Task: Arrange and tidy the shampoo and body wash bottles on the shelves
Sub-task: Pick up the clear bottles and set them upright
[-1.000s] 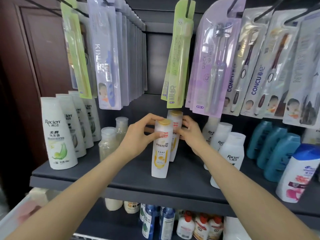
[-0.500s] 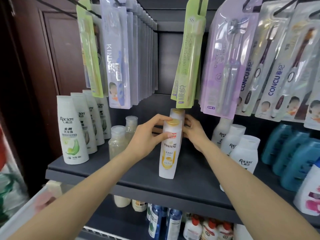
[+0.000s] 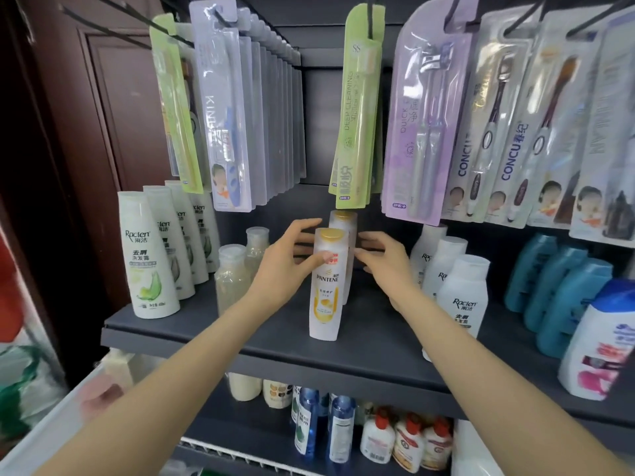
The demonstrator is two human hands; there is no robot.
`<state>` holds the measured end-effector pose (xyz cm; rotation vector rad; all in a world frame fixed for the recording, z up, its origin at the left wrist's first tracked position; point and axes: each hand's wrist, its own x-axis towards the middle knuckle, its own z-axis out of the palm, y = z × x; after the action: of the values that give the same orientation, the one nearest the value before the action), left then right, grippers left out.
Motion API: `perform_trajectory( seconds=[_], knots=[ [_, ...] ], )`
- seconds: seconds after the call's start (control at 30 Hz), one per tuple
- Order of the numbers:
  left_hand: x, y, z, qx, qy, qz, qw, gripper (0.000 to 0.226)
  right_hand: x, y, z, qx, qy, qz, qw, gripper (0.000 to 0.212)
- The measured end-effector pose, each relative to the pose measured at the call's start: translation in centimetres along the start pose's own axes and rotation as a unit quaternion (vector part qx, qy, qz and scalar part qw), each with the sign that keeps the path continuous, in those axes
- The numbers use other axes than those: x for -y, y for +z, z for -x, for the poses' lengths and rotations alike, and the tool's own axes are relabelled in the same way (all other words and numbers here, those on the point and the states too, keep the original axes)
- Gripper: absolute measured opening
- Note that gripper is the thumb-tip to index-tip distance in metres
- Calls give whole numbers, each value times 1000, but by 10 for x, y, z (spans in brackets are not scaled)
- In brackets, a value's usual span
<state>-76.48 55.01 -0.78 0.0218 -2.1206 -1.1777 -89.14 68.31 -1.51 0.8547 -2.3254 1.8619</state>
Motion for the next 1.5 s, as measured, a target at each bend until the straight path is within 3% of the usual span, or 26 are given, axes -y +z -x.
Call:
perform_trajectory(
  seconds=[0.13,0.2,0.37,0.57,0.7,0.83,1.0,1.17,1.37,1.5],
  knots=[
    [-12,0,12,-65,1,-53,996,31,5,-14,29,-61,-74,49,994,21],
    [-15,-3,20,-102,-6,-59,993,25,11,-16,47,-56,-107,56,991,18],
    [-7,-22,44,-155,-46,-91,983,18,27,6,79,70,-107,16,992,15],
    [39,-70,50,-200,-76,-166,963,21,36,72,83,139,-118,28,983,21],
    [72,-104,44,-128,-98,-182,970,37,38,119,72,143,-103,80,981,33],
    [96,-130,34,-12,-112,-155,981,46,35,162,61,98,-68,114,986,49],
    [112,-138,32,119,-79,-99,985,47,31,195,57,56,-9,77,995,61],
    [122,-143,35,145,-72,-44,986,64,31,192,57,24,65,-36,997,51],
    [114,-150,34,196,-98,3,976,57,37,178,63,102,109,-270,951,40],
    [108,-149,36,119,-62,-64,989,60,42,177,66,126,101,-258,952,36]
  ],
)
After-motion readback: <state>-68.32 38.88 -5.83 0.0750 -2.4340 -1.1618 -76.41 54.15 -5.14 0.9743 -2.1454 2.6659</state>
